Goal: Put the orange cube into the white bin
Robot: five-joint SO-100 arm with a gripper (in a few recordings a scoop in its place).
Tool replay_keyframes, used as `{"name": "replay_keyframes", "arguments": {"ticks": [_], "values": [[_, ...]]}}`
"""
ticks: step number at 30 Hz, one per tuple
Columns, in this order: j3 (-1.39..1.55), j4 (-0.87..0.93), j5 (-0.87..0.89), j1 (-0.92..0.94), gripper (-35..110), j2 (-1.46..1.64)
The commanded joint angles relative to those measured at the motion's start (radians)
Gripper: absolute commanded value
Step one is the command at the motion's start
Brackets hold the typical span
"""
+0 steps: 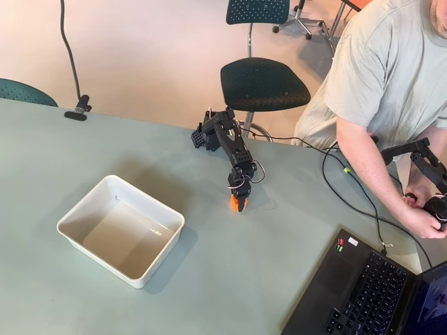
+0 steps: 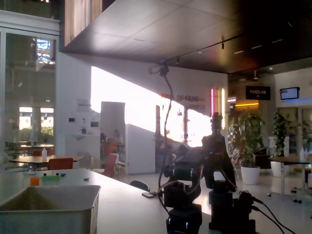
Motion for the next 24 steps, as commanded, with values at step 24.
{"name": "replay_keyframes", "arguments": {"ticks": [24], "values": [[-0.087, 0.008, -0.003, 0.006, 26, 0.029]]}}
